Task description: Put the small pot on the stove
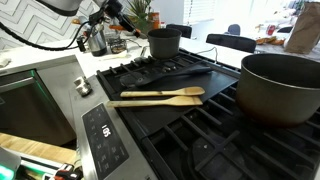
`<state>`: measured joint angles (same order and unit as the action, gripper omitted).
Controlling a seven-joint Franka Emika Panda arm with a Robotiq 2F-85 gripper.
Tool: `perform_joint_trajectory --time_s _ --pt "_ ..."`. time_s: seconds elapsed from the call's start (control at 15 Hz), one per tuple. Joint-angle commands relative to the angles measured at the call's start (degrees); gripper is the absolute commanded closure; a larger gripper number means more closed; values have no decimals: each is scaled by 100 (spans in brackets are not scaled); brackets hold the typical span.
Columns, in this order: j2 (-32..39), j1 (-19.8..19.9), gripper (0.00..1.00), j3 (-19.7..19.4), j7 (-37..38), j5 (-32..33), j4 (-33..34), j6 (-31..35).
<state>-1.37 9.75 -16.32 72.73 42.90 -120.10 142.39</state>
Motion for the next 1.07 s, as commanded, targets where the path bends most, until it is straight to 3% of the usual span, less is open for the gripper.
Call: perform_joint_trajectory --time_s 0.0,0.6,1.0 --pt "33 198 92 114 182 259 109 -55" --pt "384 194 92 92 297 753 403 -142" --pt "594 145 92 110 163 570 509 -208"
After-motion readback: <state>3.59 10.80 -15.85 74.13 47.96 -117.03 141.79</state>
